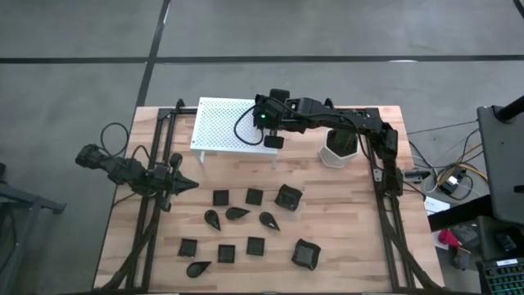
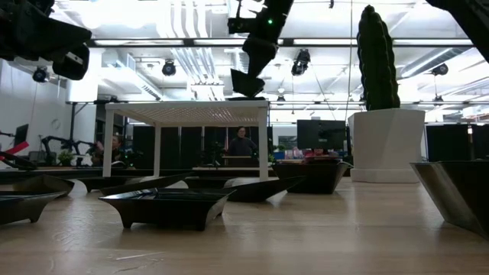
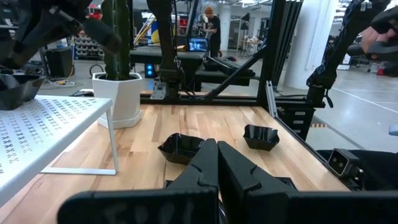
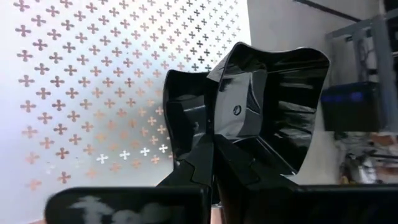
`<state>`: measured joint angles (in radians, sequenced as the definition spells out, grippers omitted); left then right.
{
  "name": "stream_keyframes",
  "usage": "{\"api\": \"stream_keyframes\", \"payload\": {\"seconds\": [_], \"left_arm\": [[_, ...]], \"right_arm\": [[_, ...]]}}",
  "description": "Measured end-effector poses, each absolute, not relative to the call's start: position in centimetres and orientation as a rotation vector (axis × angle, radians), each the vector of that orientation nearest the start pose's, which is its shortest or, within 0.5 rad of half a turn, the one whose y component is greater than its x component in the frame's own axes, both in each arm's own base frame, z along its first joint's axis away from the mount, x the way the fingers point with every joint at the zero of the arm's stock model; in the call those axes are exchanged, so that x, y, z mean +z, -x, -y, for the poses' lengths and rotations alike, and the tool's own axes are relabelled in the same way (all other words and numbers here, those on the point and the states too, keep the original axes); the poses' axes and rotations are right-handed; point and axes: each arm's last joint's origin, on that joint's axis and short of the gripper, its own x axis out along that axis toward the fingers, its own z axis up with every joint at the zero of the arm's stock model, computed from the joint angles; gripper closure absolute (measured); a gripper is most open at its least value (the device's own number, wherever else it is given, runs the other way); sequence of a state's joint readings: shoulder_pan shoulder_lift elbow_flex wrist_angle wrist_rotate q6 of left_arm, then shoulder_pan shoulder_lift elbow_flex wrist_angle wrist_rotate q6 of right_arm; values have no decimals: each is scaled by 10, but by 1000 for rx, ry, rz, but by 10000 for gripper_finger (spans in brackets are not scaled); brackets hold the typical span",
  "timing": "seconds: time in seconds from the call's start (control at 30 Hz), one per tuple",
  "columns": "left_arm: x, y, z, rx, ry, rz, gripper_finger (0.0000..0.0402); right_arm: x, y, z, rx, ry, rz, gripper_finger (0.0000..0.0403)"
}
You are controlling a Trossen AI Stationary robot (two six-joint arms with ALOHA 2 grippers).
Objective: Pick & Place Mini shaped plates
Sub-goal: Stack the distorted square plate on top of the other distorted square plate on the shelf
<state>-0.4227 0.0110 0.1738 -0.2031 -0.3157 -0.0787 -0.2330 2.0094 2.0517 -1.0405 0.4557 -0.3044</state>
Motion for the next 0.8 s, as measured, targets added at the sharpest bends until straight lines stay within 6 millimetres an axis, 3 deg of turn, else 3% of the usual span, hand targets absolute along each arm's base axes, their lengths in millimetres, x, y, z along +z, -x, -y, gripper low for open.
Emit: {"api": "stream_keyframes", "payload": {"seconds": [0.8], "left_arm": [[201, -80, 26, -105, 64, -42, 401]], "right_arm": [[318, -415, 116, -509, 393, -1158, 394]]}}
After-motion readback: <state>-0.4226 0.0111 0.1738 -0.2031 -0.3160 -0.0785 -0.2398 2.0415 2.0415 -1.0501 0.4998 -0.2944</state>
